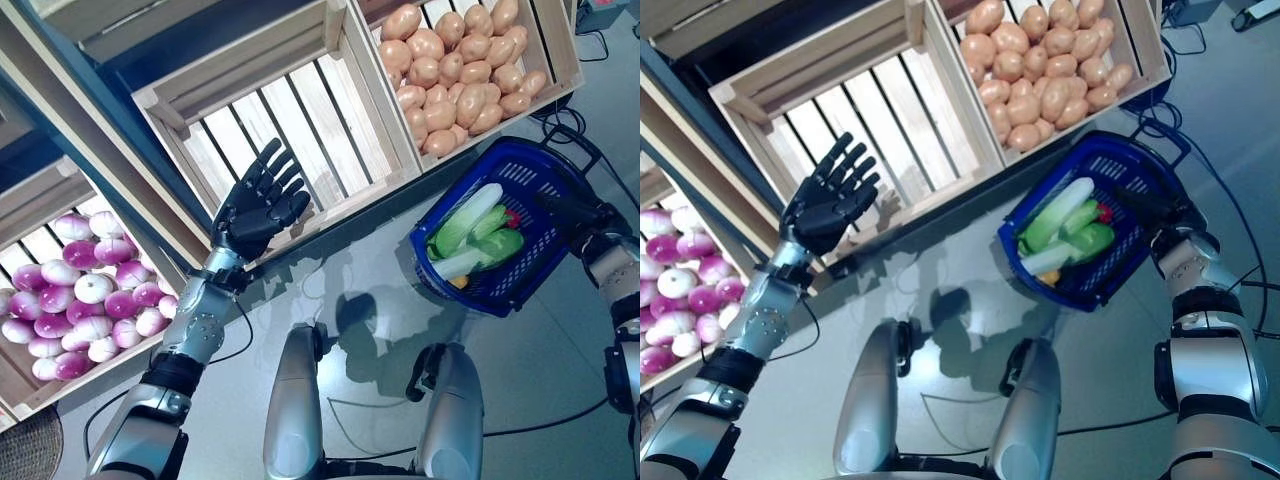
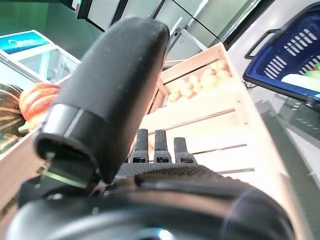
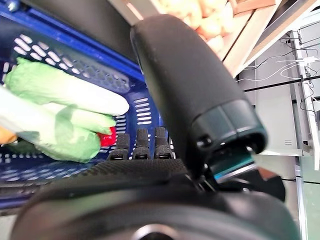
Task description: Put vegetables into the basket
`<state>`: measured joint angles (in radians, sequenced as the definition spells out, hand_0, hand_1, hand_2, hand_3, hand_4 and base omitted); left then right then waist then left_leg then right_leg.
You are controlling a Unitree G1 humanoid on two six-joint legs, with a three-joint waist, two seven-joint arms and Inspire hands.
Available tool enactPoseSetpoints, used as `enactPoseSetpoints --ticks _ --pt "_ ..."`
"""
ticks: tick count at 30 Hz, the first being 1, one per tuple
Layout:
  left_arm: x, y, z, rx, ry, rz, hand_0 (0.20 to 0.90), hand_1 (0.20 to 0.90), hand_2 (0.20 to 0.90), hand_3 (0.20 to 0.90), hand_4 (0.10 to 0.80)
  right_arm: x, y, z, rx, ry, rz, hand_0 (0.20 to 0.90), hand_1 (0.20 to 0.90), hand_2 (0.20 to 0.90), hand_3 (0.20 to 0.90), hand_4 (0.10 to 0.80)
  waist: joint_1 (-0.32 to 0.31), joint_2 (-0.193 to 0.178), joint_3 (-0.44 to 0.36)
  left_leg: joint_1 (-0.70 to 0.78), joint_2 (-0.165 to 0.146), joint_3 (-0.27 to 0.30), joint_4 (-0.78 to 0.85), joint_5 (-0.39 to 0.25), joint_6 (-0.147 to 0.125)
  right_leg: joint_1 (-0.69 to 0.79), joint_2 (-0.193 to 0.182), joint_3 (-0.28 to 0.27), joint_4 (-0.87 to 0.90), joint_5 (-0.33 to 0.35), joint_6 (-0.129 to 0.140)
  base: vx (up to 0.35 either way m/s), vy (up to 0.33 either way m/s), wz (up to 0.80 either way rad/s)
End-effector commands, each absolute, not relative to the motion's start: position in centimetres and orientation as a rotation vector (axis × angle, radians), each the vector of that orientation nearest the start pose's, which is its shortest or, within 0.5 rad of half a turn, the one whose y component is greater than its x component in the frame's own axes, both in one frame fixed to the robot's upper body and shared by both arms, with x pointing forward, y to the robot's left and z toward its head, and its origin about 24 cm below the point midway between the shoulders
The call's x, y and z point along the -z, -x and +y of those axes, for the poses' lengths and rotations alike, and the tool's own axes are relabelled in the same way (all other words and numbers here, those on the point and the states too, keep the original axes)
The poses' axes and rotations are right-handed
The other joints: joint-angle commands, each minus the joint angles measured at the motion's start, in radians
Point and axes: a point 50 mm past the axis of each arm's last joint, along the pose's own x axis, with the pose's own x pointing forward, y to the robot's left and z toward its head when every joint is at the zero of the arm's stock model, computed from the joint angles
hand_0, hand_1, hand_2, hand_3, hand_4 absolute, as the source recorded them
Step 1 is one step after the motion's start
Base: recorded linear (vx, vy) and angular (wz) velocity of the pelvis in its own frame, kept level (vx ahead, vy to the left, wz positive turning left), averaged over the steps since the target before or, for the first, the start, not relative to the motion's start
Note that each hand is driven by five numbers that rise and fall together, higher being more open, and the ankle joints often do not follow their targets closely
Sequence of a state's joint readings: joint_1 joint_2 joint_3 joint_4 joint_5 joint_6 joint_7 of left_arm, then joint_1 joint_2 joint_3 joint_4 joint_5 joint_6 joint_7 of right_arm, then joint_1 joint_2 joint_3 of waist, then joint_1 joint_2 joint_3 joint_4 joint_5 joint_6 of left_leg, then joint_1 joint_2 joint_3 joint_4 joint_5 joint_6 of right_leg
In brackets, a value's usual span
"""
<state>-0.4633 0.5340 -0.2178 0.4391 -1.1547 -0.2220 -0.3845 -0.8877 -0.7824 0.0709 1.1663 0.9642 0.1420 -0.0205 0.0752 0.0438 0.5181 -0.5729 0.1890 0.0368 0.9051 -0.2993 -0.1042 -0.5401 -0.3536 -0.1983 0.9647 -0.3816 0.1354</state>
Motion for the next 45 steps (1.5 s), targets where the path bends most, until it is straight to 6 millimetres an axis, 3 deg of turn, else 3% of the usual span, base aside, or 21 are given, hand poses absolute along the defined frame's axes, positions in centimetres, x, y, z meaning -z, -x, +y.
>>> enactPoseSetpoints --ticks 1,8,9,11,12,13,16,20,22,28,31,32,45 --pt "-14.4 -32.9 22.1 0.416 0.451 -0.407 0.9 0.9 0.9 0.9 0.8 -13.8 -34.6 -36.4 0.465 -0.467 0.002 0.9 0.9 0.9 0.9 0.8 0.015 -0.046 -0.193 0.16 -0.007 0.033 -0.233 0.05 0.036 0.118 0.005 -0.007 -0.144 0.109 -0.061 0.096 0.003 -0.03" --pt "-11.0 -32.7 22.2 0.306 0.361 -0.264 0.9 0.9 0.9 0.9 0.8 -8.4 -34.0 -33.5 0.402 -0.504 0.096 0.9 0.9 0.9 0.9 0.8 0.01 -0.068 -0.283 0.353 -0.018 0.071 -0.48 0.149 0.033 0.327 0.054 -0.052 -0.445 0.209 -0.036 0.156 -0.006 -0.09" --pt "-9.4 -32.3 22.5 0.271 0.345 -0.207 0.9 0.9 0.9 0.9 0.8 -6.8 -33.5 -32.5 0.386 -0.515 0.124 0.9 0.9 0.9 0.9 0.8 0.007 -0.071 -0.313 0.408 -0.027 0.087 -0.557 0.177 0.032 0.387 0.076 -0.063 -0.544 0.24 -0.027 0.178 0.001 -0.02" --pt "-8.3 -31.9 22.5 0.251 0.335 -0.167 0.9 0.9 0.9 0.9 0.8 -5.7 -33.2 -31.8 0.381 -0.525 0.136 0.9 0.9 0.9 0.9 0.8 0.005 -0.072 -0.334 0.439 -0.034 0.093 -0.613 0.202 0.032 0.422 0.088 -0.068 -0.612 0.268 -0.023 0.192 0.002 -0.07" --pt "-6.4 -31.1 22.6 0.224 0.319 -0.099 0.9 0.9 0.9 0.9 0.8 -4.1 -32.4 -30.6 0.374 -0.548 0.149 0.9 0.9 0.9 0.9 0.8 0.003 -0.072 -0.365 0.491 -0.043 0.102 -0.699 0.232 0.029 0.48 0.105 -0.074 -0.708 0.296 -0.014 0.206 0.005 -0.13" --pt "-6.1 -30.9 22.7 0.22 0.316 -0.087 0.9 0.9 0.9 0.9 0.8 -3.8 -32.2 -30.5 0.373 -0.551 0.153 0.9 0.9 0.9 0.9 0.8 0.003 -0.071 -0.369 0.503 -0.044 0.104 -0.715 0.239 0.028 0.493 0.108 -0.076 -0.725 0.303 -0.013 0.209 0.015 -0.13" --pt "-2.6 -28.9 22.7 0.168 0.287 0.027 0.9 0.9 0.9 0.9 0.8 -0.8 -30.1 -28.4 0.337 -0.597 0.168 0.9 0.9 0.9 0.9 0.8 -0.007 -0.066 -0.403 0.58 -0.054 0.117 -0.851 0.296 0.023 0.573 0.133 -0.078 -0.861 0.36 -0.001 0.095 0.026 -0.02" --pt "-0.5 -27.6 22.4 0.151 0.288 0.102 0.9 0.9 0.9 0.9 0.8 0.7 -28.8 -26.8 0.31 -0.582 0.177 0.9 0.9 0.9 0.9 0.8 -0.011 -0.063 -0.421 0.618 -0.061 0.121 -0.918 0.317 0.023 0.606 0.14 -0.075 -0.923 0.39 0.006 0.052 0.032 -0.07" --pt "1.3 -26.3 21.8 0.136 0.278 0.17 0.9 0.9 0.9 0.9 0.8 1.6 -27.8 -24.7 0.256 -0.568 0.178 0.9 0.9 0.9 0.9 0.8 -0.019 -0.061 -0.432 0.647 -0.067 0.124 -0.963 0.329 0.026 0.627 0.149 -0.068 -0.961 0.41 0.009 0.06 0.034 0.0" --pt "4.0 -23.2 21.6 0.066 0.268 0.259 0.9 0.9 0.9 0.9 0.8 1.4 -25.5 -18.5 0.059 -0.625 0.087 0.9 0.9 0.9 0.9 0.8 -0.052 -0.066 -0.442 0.674 -0.072 0.135 -0.992 0.327 0.032 0.653 0.168 -0.047 -1.01 0.43 0.007 0.041 0.011 -0.05" --pt "4.4 -22.8 21.3 0.045 0.273 0.267 0.9 0.9 0.9 0.9 0.8 1.3 -24.9 -16.9 -0.011 -0.69 0.07 0.9 0.9 0.9 0.9 0.8 -0.061 -0.066 -0.44 0.676 -0.072 0.135 -0.992 0.325 0.033 0.656 0.172 -0.041 -1.013 0.43 0.005 0.008 0.002 -0.04" --pt "4.6 -22.2 20.5 0.007 0.288 0.259 0.9 0.9 0.9 0.9 0.8 1.2 -23.8 -14.3 -0.114 -0.773 0.057 0.9 0.9 0.9 0.9 0.8 -0.071 -0.067 -0.437 0.679 -0.074 0.134 -0.992 0.322 0.038 0.661 0.178 -0.033 -1.016 0.427 0.002 0.0 0.0 0.0" --pt "4.4 -22.3 17.2 0.011 0.346 0.25 0.9 0.9 0.9 0.9 0.8 1.3 -22.1 -9.6 -0.378 -0.79 0.088 0.9 0.9 0.9 0.9 0.8 -0.053 -0.061 -0.399 0.676 -0.085 0.102 -0.992 0.322 0.038 0.68 0.178 -0.051 -1.015 0.411 -0.004 -0.022 -0.003 0.02"
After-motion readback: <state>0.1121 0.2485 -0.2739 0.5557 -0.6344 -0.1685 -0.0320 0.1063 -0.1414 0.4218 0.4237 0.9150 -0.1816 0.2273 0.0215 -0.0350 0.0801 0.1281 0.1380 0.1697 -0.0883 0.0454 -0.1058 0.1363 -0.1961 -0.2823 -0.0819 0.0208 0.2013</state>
